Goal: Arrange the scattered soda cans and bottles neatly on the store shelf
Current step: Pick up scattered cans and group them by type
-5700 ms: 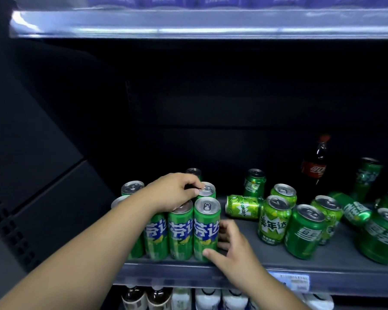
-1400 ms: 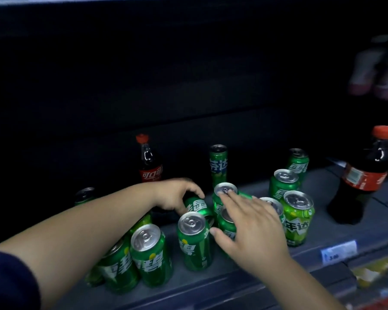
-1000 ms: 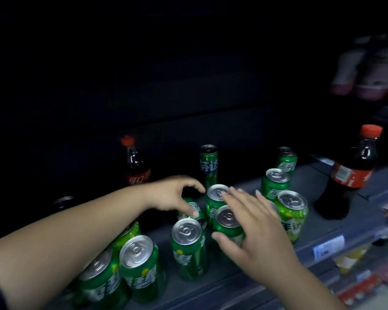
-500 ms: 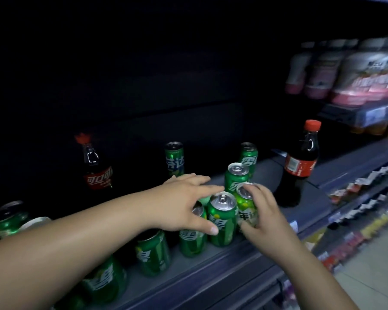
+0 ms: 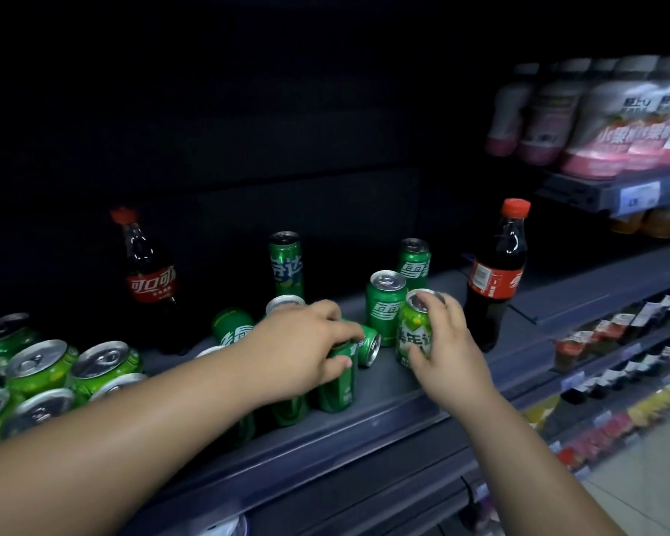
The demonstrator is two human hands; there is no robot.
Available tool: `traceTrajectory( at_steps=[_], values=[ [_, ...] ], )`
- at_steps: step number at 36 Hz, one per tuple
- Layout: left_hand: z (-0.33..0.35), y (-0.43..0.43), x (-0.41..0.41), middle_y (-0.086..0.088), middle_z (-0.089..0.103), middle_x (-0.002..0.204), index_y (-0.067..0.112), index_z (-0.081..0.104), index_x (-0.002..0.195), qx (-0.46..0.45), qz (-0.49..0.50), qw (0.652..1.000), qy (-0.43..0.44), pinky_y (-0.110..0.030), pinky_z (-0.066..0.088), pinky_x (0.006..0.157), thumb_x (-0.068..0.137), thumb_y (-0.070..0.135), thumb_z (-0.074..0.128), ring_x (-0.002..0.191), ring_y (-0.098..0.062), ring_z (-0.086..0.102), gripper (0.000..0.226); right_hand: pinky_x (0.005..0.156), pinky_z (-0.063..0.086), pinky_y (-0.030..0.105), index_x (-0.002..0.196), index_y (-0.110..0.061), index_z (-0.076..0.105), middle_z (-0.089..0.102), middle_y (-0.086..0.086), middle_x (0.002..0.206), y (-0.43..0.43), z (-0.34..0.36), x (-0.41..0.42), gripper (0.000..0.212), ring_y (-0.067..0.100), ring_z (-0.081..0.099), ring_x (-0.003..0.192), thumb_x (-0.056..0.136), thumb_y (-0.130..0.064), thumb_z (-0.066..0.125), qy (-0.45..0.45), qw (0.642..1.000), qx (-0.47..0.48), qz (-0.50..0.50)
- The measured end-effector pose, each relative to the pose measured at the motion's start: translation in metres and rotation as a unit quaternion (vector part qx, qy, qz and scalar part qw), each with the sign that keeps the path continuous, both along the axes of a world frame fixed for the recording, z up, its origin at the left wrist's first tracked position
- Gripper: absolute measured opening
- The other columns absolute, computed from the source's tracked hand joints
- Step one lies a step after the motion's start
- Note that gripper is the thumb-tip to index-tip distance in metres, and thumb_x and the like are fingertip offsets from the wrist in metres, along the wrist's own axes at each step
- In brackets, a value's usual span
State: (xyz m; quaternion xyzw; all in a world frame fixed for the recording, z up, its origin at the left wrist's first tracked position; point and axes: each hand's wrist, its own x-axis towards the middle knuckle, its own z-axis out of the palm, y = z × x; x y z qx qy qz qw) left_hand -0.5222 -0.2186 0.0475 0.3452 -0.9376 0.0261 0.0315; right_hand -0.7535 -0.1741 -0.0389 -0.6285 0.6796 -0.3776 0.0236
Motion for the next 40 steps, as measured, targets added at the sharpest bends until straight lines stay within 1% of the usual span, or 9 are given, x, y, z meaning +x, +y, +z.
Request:
traceTrajectory(
  at_steps=[3,7,13,15,19,22,28,34,40],
  values=[
    [-0.005,0.001,0.008,0.014,0.056,0.117,0.047,0.051,0.128,0.001,0.017,1.0,0.018,-0.036,0.04,0.098,0.08,0.063,0.031,0.101,-0.018,0.058,0.055,0.068,0.044,0.029,0.142,-0.034,0.033,0.029,-0.008,0.144,-0.004,-0.002,-0.007,0.073,0.02,0.055,0.106,0.083,-0.013,0.069,0.001,1.0,-0.003,-0.006],
    [-0.011,0.004,0.013,0.015,0.055,0.121,0.048,0.051,0.128,-0.004,0.044,0.998,0.038,-0.039,0.041,0.1,0.078,0.064,0.029,0.108,-0.017,0.057,0.056,0.071,0.045,0.031,0.143,-0.033,0.033,0.028,-0.003,0.147,-0.009,-0.004,-0.01,0.072,0.026,0.057,0.107,0.084,-0.015,0.069,0.004,1.0,-0.004,-0.023],
    [-0.015,0.008,0.017,0.018,0.054,0.123,0.05,0.053,0.128,0.014,0.078,0.994,0.076,-0.038,0.038,0.103,0.075,0.065,0.03,0.115,-0.013,0.054,0.06,0.096,0.049,0.043,0.155,-0.029,0.019,0.014,0.009,0.163,-0.007,-0.006,-0.004,0.082,0.036,0.044,0.133,0.09,-0.022,0.067,-0.004,0.998,0.01,-0.063],
    [-0.018,0.01,0.017,0.018,0.056,0.121,0.05,0.055,0.128,0.01,0.082,0.992,0.095,-0.04,0.039,0.103,0.076,0.064,0.034,0.114,-0.015,0.054,0.057,0.106,0.042,0.05,0.155,-0.025,0.024,0.024,0.011,0.16,0.0,-0.004,-0.001,0.084,0.034,0.036,0.138,0.086,-0.027,0.073,-0.014,0.995,-0.026,-0.097],
    [-0.027,0.009,0.02,0.016,0.062,0.116,0.047,0.062,0.122,-0.036,0.074,0.988,0.133,-0.036,0.037,0.102,0.079,0.059,0.045,0.115,-0.018,0.056,0.048,0.096,0.043,0.05,0.134,-0.013,0.053,0.055,0.011,0.123,0.012,-0.011,0.02,0.069,0.03,0.047,0.114,0.074,-0.029,0.084,-0.003,0.981,-0.156,-0.115],
    [-0.026,0.009,0.02,0.018,0.059,0.12,0.05,0.058,0.126,-0.014,0.085,0.989,0.122,-0.035,0.039,0.099,0.079,0.061,0.043,0.116,-0.014,0.054,0.051,0.093,0.04,0.045,0.13,-0.019,0.058,0.057,0.004,0.113,0.006,-0.024,0.042,0.069,0.026,0.047,0.108,0.072,-0.047,0.08,0.011,0.99,-0.121,-0.077],
    [-0.024,0.011,0.019,0.018,0.055,0.123,0.054,0.054,0.128,0.013,0.102,0.987,0.12,-0.035,0.042,0.098,0.078,0.065,0.038,0.114,-0.011,0.052,0.054,0.094,0.03,0.042,0.133,-0.029,0.059,0.058,0.0,0.109,-0.02,-0.038,0.065,0.08,0.028,0.049,0.105,0.063,-0.061,0.081,0.051,0.994,0.008,-0.098],
    [-0.024,0.012,0.019,0.019,0.053,0.119,0.055,0.052,0.129,0.013,0.107,0.986,0.124,-0.037,0.044,0.096,0.077,0.067,0.036,0.111,-0.012,0.052,0.056,0.094,0.03,0.04,0.13,-0.03,0.06,0.056,-0.002,0.113,-0.019,-0.038,0.066,0.066,0.025,0.047,0.109,0.069,-0.044,0.082,0.043,0.993,0.009,-0.111],
    [-0.024,0.012,0.02,0.021,0.053,0.118,0.056,0.051,0.13,0.012,0.105,0.987,0.125,-0.029,0.042,0.094,0.076,0.068,0.034,0.111,-0.008,0.051,0.057,0.096,0.034,0.038,0.121,-0.025,0.059,0.062,-0.007,0.113,-0.013,-0.039,0.061,0.056,0.02,0.055,0.111,0.073,-0.048,0.077,0.016,0.997,-0.002,-0.072]
  ],
)
